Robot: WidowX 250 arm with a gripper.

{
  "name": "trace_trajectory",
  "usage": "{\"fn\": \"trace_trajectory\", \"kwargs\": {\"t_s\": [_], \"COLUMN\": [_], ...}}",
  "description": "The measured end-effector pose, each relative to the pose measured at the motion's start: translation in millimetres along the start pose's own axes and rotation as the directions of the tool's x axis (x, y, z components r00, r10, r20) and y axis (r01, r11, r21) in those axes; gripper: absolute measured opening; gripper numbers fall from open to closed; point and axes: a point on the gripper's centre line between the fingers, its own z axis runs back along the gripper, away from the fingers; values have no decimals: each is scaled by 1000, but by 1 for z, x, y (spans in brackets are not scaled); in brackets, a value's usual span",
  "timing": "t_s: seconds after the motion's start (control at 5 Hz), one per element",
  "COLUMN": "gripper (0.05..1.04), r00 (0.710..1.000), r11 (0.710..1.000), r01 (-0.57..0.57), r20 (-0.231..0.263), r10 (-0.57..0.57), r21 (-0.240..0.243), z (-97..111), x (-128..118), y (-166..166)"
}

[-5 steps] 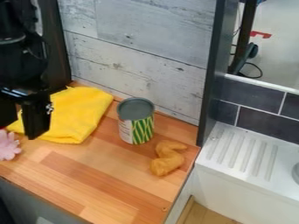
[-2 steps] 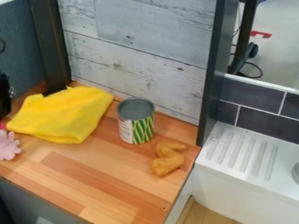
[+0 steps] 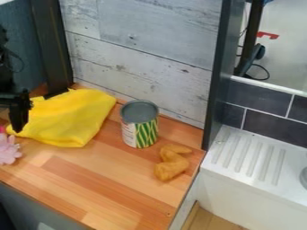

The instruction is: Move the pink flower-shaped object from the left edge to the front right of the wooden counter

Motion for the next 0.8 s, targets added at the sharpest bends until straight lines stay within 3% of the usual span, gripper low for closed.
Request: {"fn": "trace_trajectory", "kwargs": {"t_s": [0.6,0.8], "gripper": [998,998], "r00": [993,989], "r11": [993,990], "r01": [-104,-107], "r20": [-56,-97], "r10": [108,116], "r21": [61,93], "z": [-41,-53], "x": [25,27], "y": [12,17]}}
